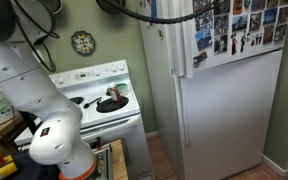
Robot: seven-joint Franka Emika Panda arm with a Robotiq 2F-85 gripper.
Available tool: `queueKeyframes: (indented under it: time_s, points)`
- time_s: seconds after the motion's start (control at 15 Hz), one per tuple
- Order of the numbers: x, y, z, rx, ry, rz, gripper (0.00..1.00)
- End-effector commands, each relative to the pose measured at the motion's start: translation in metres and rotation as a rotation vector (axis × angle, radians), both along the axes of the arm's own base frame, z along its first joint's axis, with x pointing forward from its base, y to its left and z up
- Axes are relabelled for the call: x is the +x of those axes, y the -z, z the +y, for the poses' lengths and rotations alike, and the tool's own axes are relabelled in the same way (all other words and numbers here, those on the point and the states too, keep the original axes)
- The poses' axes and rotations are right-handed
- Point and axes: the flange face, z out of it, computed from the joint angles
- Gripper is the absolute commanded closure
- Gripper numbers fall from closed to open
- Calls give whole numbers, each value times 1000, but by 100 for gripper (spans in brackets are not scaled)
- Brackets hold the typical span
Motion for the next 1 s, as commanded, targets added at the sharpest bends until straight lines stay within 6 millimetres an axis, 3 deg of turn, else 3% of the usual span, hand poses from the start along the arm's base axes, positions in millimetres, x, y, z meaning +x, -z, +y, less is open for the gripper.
queueKeyframes:
  time_s: [0.0, 0.67, 0.93]
  points:
    - [14, -1, 21, 62, -78, -46, 0]
    - [35, 6, 79, 157, -225, -55, 0]
    - [33, 8, 79, 122, -241, -25, 0]
